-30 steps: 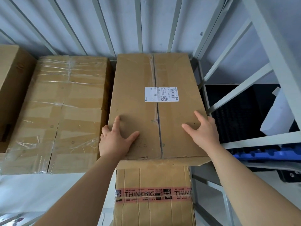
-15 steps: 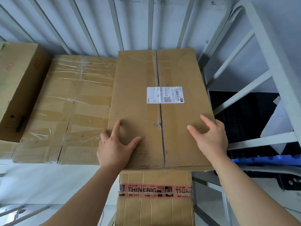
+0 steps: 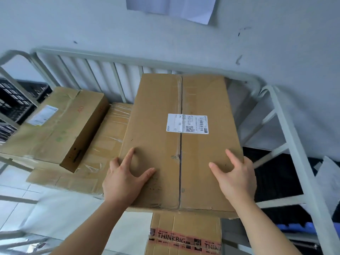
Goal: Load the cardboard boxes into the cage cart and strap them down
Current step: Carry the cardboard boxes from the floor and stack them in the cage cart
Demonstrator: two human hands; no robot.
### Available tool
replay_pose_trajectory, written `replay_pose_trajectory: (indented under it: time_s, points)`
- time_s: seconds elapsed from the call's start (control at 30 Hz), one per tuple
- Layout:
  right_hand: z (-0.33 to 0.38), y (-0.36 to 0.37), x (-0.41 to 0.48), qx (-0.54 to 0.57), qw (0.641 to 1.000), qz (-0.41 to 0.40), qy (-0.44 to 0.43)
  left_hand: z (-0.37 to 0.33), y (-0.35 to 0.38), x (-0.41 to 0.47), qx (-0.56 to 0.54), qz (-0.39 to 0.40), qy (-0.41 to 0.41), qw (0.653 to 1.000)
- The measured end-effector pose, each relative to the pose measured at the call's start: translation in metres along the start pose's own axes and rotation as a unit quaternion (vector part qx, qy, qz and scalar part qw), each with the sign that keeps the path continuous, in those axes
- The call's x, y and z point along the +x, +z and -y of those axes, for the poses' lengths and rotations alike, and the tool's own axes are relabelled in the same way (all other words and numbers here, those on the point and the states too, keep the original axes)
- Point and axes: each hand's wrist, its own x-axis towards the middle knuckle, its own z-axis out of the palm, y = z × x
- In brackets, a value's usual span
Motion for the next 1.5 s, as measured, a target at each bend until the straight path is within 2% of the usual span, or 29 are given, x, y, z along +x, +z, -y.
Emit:
replay_pose_trajectory:
  time_s: [0.17, 0.43, 0.8, 1.1, 1.33, 1.5]
  points:
    - [0.064, 0.042, -0.018, -0.006, 0.999, 0.036, -0.021, 0.058, -0.041, 0.028, 0.008, -0.028, -0.027, 0.999]
    - [0.146, 0.147, -0.036, -0.005, 0.996, 0.087, 0.002, 0.165, -0.065, 0.101, 0.006, -0.011, -0.065, 0.998]
    - [0.188, 0.238, -0.060, -0.038, 0.994, 0.089, 0.052, 0.241, -0.067, 0.183, 0.028, 0.031, -0.027, 0.999]
    - [0.198, 0.256, -0.064, -0.067, 0.994, 0.073, 0.053, 0.257, -0.060, 0.191, 0.008, 0.062, -0.013, 0.998]
    - [0.193, 0.252, -0.062, -0.066, 0.991, 0.101, 0.049, 0.247, -0.060, 0.185, 0.050, 0.071, -0.003, 0.996]
    - [0.197, 0.223, -0.074, -0.089, 0.991, 0.092, -0.036, 0.221, -0.074, 0.166, 0.107, 0.043, 0.056, 0.992]
